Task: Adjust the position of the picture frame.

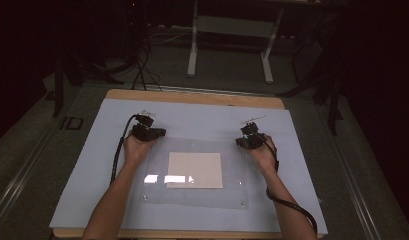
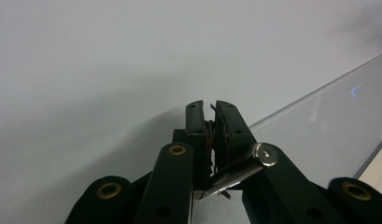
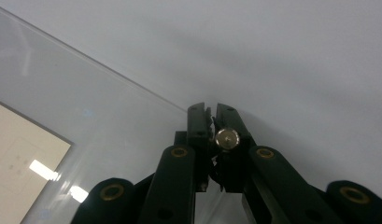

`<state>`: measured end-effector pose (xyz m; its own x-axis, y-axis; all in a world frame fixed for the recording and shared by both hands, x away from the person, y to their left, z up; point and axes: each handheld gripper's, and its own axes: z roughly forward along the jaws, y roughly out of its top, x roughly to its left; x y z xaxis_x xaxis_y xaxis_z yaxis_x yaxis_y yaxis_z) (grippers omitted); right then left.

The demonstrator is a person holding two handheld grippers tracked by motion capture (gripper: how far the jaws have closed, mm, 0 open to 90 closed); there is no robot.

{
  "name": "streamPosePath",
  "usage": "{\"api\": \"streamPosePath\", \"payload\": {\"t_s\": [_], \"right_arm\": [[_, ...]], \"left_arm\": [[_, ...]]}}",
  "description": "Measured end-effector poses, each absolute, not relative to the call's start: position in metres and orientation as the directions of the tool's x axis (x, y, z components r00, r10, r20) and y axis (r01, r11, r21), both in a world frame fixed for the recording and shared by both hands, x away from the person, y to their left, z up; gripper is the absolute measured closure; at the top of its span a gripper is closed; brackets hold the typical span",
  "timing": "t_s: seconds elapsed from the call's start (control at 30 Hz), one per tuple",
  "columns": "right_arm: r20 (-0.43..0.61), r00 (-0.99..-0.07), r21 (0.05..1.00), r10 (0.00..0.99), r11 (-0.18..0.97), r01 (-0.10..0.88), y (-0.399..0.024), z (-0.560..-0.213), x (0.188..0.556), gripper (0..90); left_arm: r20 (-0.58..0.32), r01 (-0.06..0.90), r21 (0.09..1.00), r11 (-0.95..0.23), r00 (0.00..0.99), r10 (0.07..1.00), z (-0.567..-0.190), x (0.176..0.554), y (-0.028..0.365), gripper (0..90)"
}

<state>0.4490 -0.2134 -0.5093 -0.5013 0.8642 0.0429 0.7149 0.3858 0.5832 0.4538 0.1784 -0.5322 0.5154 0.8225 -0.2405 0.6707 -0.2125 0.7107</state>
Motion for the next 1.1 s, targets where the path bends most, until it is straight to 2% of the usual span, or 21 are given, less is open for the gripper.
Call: {"api": "streamPosePath", "payload": {"t_s": [0.27, 0.4, 0.47, 0.57, 0.73, 0.9, 1.1], "right_arm": [[0.028, -0.516, 0.599, 0.856, 0.398, 0.694, -0.214, -0.511, 0.447, 84.1], [0.007, -0.522, 0.601, 0.853, 0.414, 0.684, -0.213, -0.512, 0.447, 77.9], [-0.002, -0.521, 0.602, 0.854, 0.416, 0.681, -0.214, -0.512, 0.447, 73.0], [-0.003, -0.536, 0.615, 0.844, 0.424, 0.665, -0.215, -0.512, 0.446, 67.3], [-0.017, -0.565, 0.644, 0.825, 0.441, 0.625, -0.218, -0.510, 0.440, 58.6], [-0.036, -0.593, 0.671, 0.804, 0.459, 0.582, -0.222, -0.505, 0.435, 56.6], [-0.012, -0.585, 0.707, 0.811, 0.421, 0.568, -0.231, -0.501, 0.431, 54.4]], "left_arm": [[-0.227, 0.665, 0.712, -0.226, 0.522, 0.823, -0.533, 0.452, 0.178, 82.4], [-0.212, 0.650, 0.726, -0.224, 0.522, 0.826, -0.531, 0.450, 0.179, 74.7], [-0.199, 0.635, 0.742, -0.215, 0.515, 0.834, -0.528, 0.447, 0.180, 66.4], [-0.174, 0.614, 0.757, -0.223, 0.519, 0.837, -0.525, 0.440, 0.182, 62.8], [-0.175, 0.563, 0.800, -0.206, 0.548, 0.818, -0.518, 0.427, 0.191, 62.4], [-0.151, 0.528, 0.826, -0.196, 0.543, 0.826, -0.512, 0.417, 0.197, 60.6], [-0.130, 0.491, 0.850, -0.192, 0.548, 0.826, -0.507, 0.402, 0.201, 59.7]]}}
